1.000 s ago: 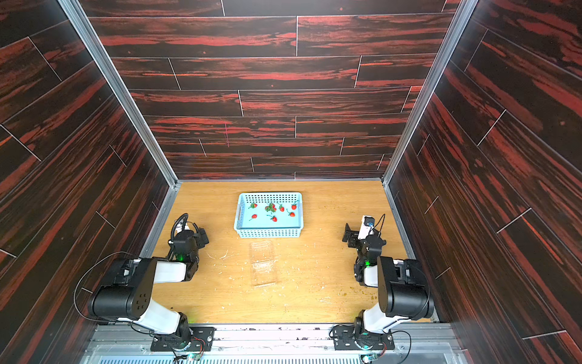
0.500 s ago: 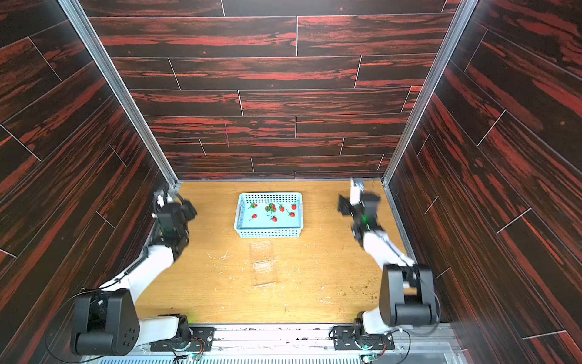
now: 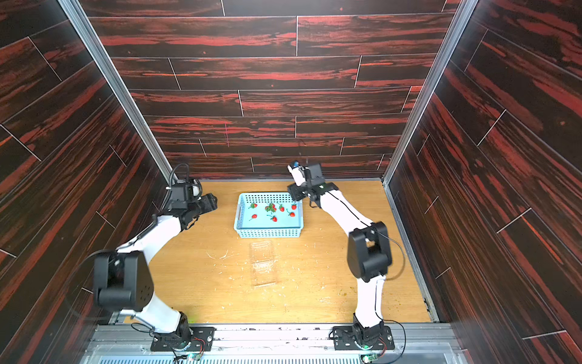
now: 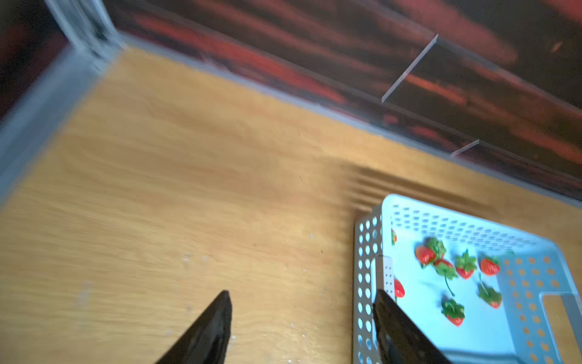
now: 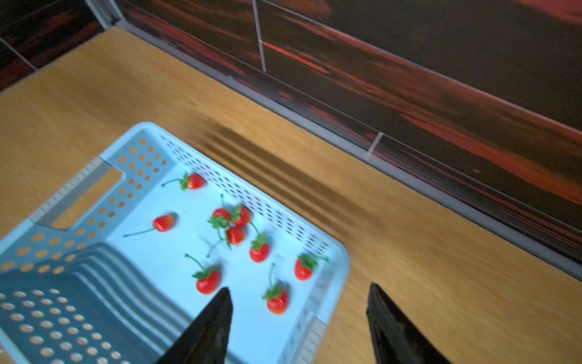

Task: Pack strawberries into containers
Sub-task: Pick up the strawberry from the basket.

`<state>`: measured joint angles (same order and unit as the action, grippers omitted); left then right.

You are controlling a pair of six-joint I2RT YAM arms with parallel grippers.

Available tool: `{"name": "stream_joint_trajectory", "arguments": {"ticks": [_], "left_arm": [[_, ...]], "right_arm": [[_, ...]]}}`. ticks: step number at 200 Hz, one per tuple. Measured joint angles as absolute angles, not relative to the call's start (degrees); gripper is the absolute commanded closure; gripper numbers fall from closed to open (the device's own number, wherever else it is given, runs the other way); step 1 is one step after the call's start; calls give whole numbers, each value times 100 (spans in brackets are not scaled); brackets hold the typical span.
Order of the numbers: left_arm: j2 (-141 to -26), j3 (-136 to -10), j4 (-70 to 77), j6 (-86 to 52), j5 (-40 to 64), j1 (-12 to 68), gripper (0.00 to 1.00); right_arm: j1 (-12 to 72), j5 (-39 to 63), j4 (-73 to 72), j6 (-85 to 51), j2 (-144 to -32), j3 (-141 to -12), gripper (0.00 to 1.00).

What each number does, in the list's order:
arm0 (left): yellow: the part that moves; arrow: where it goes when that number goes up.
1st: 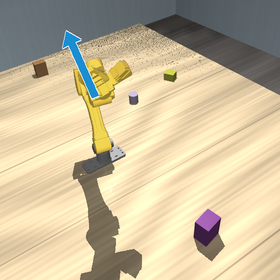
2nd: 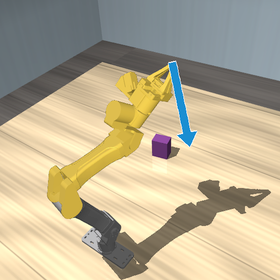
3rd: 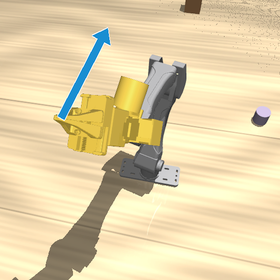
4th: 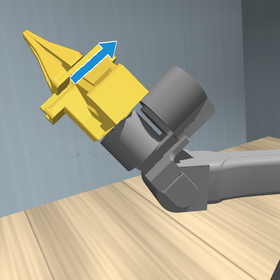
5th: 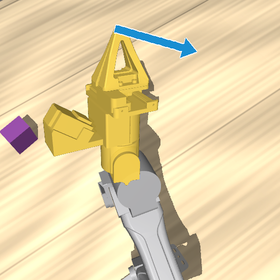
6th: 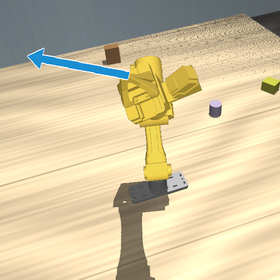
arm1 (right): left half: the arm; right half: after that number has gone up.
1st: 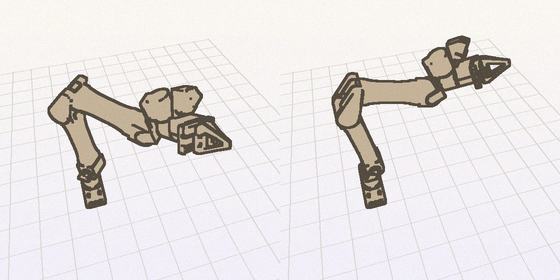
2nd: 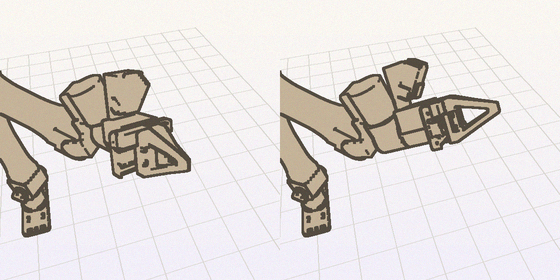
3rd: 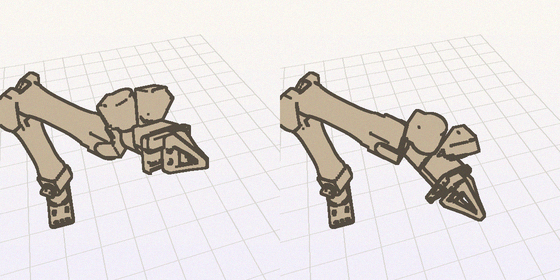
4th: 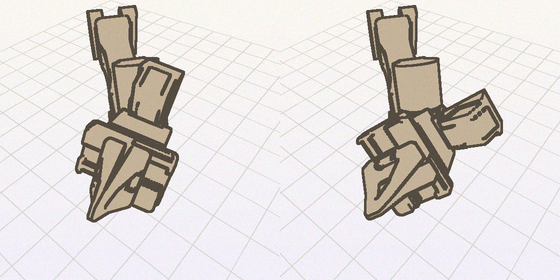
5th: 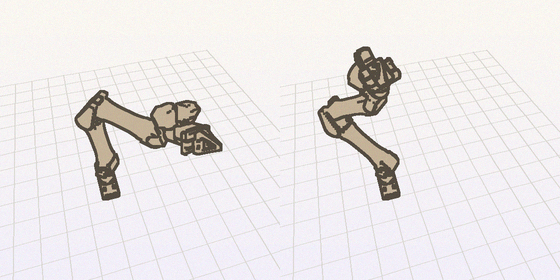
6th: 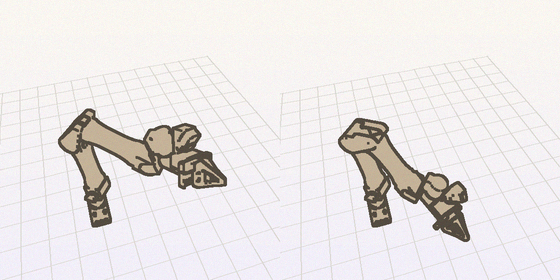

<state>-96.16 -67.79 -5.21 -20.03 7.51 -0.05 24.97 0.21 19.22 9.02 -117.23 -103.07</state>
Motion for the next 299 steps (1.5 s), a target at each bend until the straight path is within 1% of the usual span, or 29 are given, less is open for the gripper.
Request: {"name": "stream_joint_trajectory", "arguments": {"ticks": [22,52,76,97,198,299], "left_arm": [[-10141,-7269,-657,-2084,1085,-5,34],[-10812,-7964,-735,-2174,1566,-5,36],[-11155,-8215,-768,-2263,1835,-5,37],[-11371,-8311,-788,-2320,2025,-5,38],[-11719,-8635,-932,-2340,2556,139,39],[-11817,-8875,-945,-2342,2759,414,39]], "right_arm": [[2646,67,2193,875,-12342,-10956,42],[2773,95,2550,790,-13174,-11795,51],[2832,97,2788,781,-13666,-12317,53],[2862,56,2963,803,-13937,-12637,58],[2936,-276,3044,867,-14385,-13010,59],[2989,-432,2862,858,-14676,-13087,59]]}}
